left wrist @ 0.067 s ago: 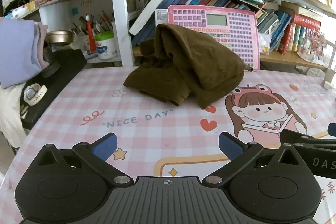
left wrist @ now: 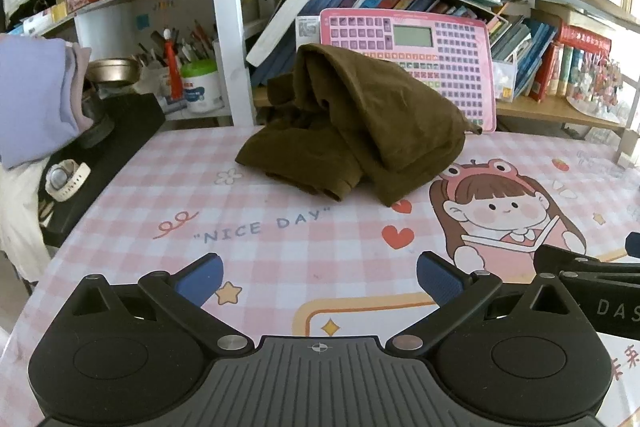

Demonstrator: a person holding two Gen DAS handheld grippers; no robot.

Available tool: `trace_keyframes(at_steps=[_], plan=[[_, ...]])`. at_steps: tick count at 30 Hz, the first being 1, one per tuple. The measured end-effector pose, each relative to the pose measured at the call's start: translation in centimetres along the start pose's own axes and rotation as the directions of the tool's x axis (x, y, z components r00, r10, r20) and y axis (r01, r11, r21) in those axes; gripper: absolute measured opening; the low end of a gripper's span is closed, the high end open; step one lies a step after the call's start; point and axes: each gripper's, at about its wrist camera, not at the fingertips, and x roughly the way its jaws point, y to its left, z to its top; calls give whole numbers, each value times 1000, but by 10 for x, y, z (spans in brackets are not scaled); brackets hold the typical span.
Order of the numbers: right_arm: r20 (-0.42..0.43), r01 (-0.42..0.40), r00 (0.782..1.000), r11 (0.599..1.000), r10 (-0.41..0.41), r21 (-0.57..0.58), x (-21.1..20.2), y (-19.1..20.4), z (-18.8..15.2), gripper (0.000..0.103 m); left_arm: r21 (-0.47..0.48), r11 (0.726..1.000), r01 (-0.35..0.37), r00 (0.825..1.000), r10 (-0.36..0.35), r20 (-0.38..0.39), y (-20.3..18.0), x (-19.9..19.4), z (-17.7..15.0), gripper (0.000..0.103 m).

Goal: Fold clothes

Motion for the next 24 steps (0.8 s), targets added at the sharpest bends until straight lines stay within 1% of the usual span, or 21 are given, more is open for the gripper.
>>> trace_keyframes(at_steps=[11, 24], plan=[[3, 6, 1000, 1000, -6, -5, 1, -1, 0, 103, 9, 1000, -19, 1000, 19, -10, -3, 0, 2, 103], [-3, 5, 1000, 1000, -5, 0, 3, -2, 0, 103, 14, 1000, -18, 1000, 18, -4, -3, 2, 1, 103]])
